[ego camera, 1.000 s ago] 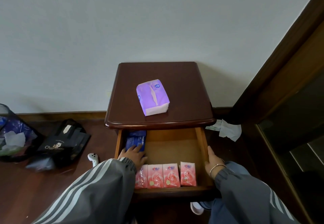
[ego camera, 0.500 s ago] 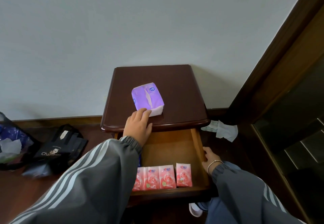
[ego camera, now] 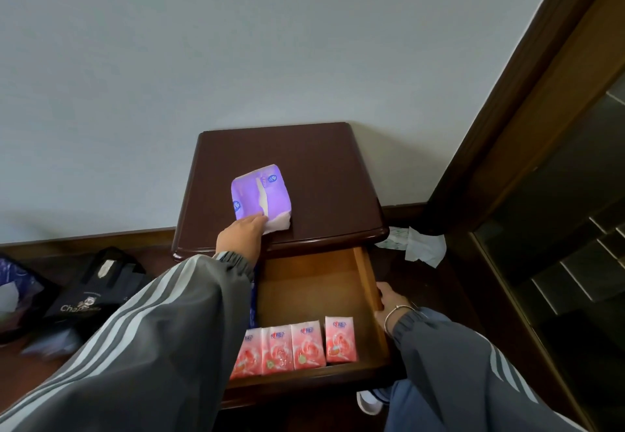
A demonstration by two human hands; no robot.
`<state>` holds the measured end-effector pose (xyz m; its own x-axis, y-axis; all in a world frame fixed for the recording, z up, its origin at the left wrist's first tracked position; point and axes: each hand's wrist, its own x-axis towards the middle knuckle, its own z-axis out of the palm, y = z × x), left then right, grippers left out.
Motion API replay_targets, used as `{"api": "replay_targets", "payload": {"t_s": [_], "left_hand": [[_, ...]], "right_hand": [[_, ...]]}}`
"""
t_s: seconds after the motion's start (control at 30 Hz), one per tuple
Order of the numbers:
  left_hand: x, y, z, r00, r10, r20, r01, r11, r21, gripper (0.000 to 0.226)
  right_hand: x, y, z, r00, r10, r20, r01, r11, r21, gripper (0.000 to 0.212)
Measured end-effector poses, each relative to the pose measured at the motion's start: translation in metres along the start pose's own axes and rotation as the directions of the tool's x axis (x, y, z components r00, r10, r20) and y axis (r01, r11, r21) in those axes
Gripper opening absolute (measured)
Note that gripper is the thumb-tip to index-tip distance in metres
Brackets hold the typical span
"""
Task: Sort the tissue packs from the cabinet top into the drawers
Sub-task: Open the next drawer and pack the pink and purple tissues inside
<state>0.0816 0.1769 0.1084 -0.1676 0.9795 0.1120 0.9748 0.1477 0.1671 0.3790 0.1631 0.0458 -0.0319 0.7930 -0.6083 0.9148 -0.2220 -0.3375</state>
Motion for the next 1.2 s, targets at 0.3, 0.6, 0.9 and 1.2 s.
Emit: {"api": "replay_targets", "payload": {"t_s": [0.3,0.6,0.9,1.2], "left_hand": [[-0.095,-0.016,-0.061,0.921,0.289,-0.262,-0.344,0.918,-0.197,0.037],[-0.174,-0.015,-0.039,0.857,0.513,-0.055,-0.515,0.842,-0.159,0.018],[-0.12,0.015,0.014,0.955,0.185,0.232,-0.21,0.974,0.088,0.027],[-0.11,0.01,0.066,0.866,0.063,0.497,-0.153,0.978,0.142,0.036]], "right_hand": [[0.0,0.002,0.004,0.999,-0.024,-0.03,0.025,0.999,0.04,0.067],[-0.003,0.0,0.006,0.998,-0.025,-0.049,0.03,0.995,0.094,0.068],[-0.004,-0.003,0.003,0.999,-0.004,-0.038,0.004,1.0,0.007,0.068],[0.002,0.002,0.006,0.999,0.016,-0.03,-0.016,1.0,-0.001,0.072]]}}
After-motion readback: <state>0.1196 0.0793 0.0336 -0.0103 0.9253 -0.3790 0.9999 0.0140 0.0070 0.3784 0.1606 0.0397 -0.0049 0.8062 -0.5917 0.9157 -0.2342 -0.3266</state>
